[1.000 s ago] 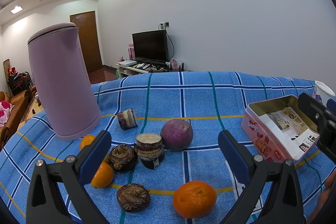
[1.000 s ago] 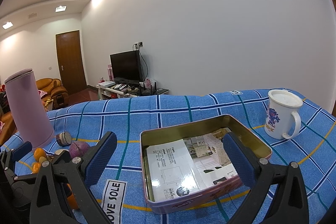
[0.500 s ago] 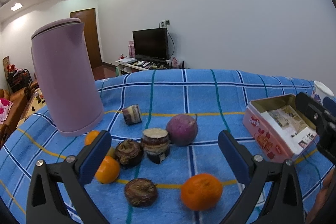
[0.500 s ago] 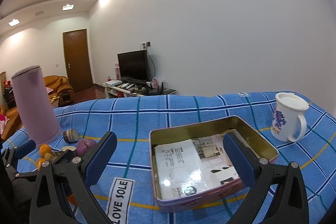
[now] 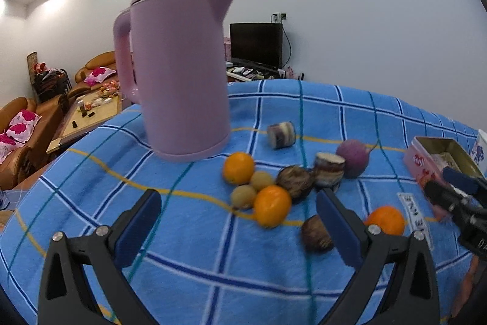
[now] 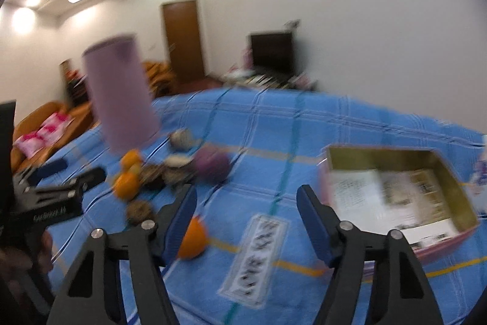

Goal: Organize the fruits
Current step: 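Grasp an orange with the right gripper while the left gripper grasps a dark tuber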

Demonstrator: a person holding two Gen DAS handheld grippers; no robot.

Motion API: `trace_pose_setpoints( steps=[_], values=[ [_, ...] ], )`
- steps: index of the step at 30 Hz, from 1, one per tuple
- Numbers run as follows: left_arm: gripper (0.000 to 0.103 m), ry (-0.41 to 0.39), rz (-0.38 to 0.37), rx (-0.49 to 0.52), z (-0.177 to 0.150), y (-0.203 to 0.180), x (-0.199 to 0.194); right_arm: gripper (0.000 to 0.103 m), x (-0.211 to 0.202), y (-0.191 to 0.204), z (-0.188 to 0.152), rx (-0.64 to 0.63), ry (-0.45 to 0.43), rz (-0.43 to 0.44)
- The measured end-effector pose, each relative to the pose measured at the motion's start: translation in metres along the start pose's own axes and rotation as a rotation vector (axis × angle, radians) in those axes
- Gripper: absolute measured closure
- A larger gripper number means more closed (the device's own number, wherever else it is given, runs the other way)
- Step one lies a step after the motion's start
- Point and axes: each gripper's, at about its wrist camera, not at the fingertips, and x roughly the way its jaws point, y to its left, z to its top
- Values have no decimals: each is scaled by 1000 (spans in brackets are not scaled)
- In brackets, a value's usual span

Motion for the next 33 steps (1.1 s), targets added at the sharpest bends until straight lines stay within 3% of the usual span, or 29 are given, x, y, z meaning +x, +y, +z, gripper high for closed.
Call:
trace_pose_setpoints(
  steps=[5, 12, 17, 25, 33],
  values=[
    [0, 20, -11, 42, -9, 6, -3, 34, 25, 31, -5, -58, 103, 125],
    [0, 55, -65, 89, -13, -9, -6, 35, 55, 51, -13, -119, 230, 132],
    [1, 85, -66, 125, -16, -26, -3, 49, 76, 52, -19, -121, 319, 133],
    [2, 104, -26, 166, -15, -46, 0, 53, 62, 42, -18, -130, 296, 70],
    [9, 127, -18, 203, -17, -63, 5, 53, 23, 12, 0, -57, 117, 12]
  ],
)
